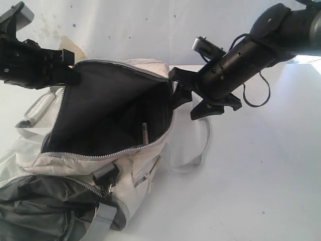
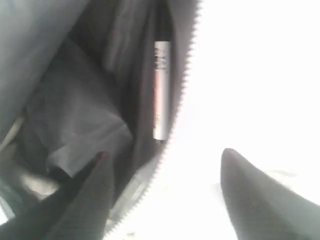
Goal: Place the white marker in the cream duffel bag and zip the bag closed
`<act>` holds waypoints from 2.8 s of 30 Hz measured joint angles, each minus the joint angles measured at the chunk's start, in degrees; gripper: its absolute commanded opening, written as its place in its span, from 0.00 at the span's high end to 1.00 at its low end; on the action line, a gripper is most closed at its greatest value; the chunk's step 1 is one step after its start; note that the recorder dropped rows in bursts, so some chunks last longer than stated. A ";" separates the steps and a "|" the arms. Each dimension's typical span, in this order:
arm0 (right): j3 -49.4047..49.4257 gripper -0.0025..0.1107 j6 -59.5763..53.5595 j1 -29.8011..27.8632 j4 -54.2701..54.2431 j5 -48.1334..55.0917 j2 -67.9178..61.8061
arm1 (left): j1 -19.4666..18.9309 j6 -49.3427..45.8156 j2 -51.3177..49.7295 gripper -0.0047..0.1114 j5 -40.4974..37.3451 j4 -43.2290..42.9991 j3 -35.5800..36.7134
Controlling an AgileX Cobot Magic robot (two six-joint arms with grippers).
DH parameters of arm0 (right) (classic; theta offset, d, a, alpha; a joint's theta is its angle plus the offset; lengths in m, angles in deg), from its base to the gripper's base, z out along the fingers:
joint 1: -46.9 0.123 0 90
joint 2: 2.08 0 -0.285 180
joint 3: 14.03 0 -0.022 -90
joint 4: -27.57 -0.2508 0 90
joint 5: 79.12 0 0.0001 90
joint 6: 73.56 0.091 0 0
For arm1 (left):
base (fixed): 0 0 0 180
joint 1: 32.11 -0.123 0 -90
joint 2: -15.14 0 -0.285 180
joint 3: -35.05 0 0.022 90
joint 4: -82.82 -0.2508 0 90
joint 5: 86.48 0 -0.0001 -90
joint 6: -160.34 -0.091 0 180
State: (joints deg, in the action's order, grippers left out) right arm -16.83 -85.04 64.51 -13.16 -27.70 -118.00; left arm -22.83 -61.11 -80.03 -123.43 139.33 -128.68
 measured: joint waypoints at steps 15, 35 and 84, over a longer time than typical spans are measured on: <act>-0.20 0.56 -2.84 -3.99 0.10 1.34 0.08 | 0.00 -12.71 0.00 0.65 -17.24 -10.77 0.00; -0.20 0.56 -6.18 -3.99 -1.56 -1.90 0.08 | 5.92 11.62 0.00 0.29 -8.52 -18.93 0.00; -40.29 0.40 -23.01 -3.99 -9.29 -5.60 -28.50 | 1.16 33.67 -13.77 0.29 -9.60 -27.46 0.00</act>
State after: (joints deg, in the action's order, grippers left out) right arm -57.12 -108.05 60.52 -22.45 -33.30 -146.50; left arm -21.67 -27.44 -93.80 -133.03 111.87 -128.68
